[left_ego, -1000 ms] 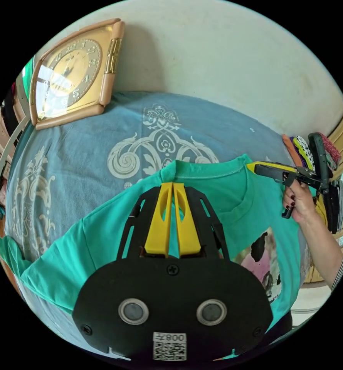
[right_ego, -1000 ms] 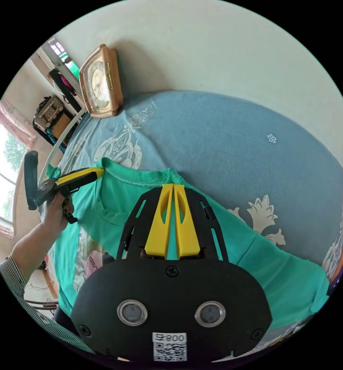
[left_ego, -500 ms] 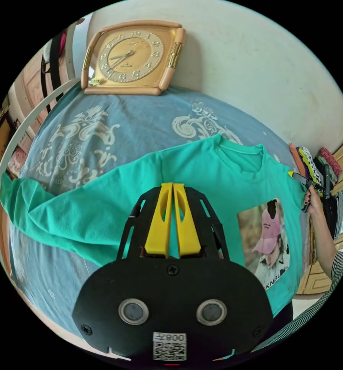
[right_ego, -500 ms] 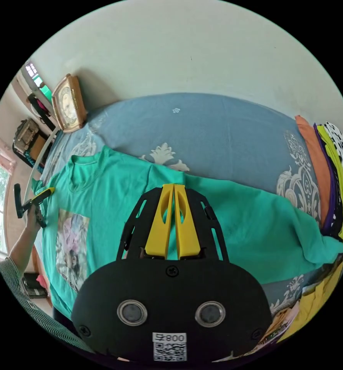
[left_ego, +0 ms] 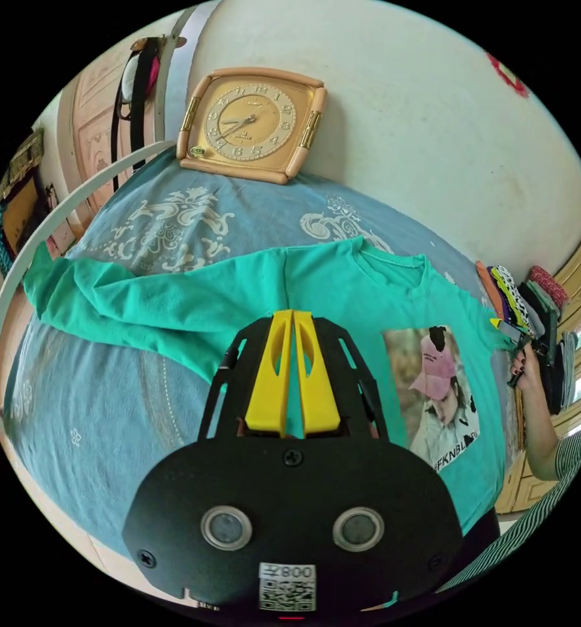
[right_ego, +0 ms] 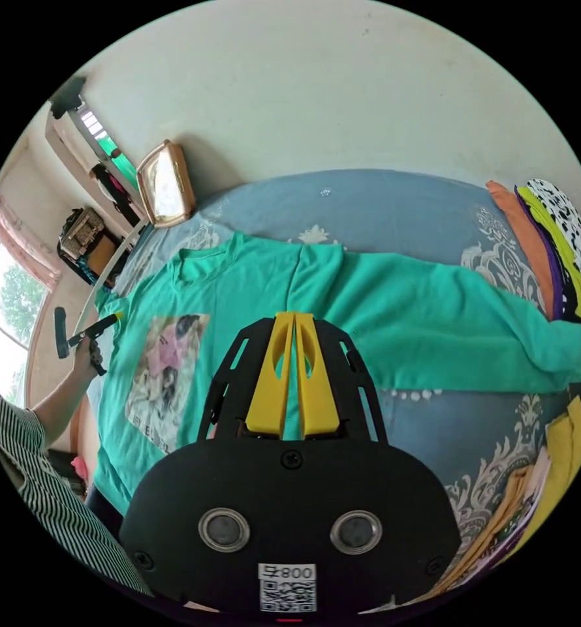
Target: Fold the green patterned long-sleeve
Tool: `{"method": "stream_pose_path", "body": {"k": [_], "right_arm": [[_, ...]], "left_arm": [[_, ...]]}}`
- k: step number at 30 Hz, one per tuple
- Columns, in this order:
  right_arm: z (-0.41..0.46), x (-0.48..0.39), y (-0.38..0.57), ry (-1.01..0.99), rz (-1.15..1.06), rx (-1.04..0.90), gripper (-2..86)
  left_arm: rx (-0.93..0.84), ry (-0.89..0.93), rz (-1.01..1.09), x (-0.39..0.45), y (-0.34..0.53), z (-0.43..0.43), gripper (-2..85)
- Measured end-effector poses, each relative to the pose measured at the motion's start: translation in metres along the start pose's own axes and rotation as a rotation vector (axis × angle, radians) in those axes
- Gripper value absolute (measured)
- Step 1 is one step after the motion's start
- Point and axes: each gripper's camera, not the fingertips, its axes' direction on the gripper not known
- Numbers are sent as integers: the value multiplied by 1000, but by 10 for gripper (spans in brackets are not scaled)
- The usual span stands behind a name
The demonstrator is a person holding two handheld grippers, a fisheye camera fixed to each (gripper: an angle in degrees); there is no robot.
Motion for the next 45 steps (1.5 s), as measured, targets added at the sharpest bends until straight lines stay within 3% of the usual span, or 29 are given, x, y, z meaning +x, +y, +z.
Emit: {"method": "stream_pose_path", "body": {"k": [3,7,13,18,24,31,36,45], "right_arm": [[11,14,27,114,37,-116,0],[-33,35,42,49,131,4,0],[-115,110,94,142,338,112,0],[-175,159,144,141,470,200,0],[-209,178,182,-10,527,318,0],[-232,207,212,-58,584,362,0],[-247,221,230,-177,591,406,-1],[-257,221,235,-238,574,331,-1]], "left_arm": [[-66,2,-42,14,11,16,2],[-66,-54,-26,64,3,4,2],[-9,148,150,200,-9,-6,6],[-93,513,356,384,-27,44,19],[-188,763,663,643,-28,82,34],[-246,816,946,898,-19,110,61],[-233,739,1072,1063,-17,131,78],[-294,610,1128,1206,-15,161,69]]}}
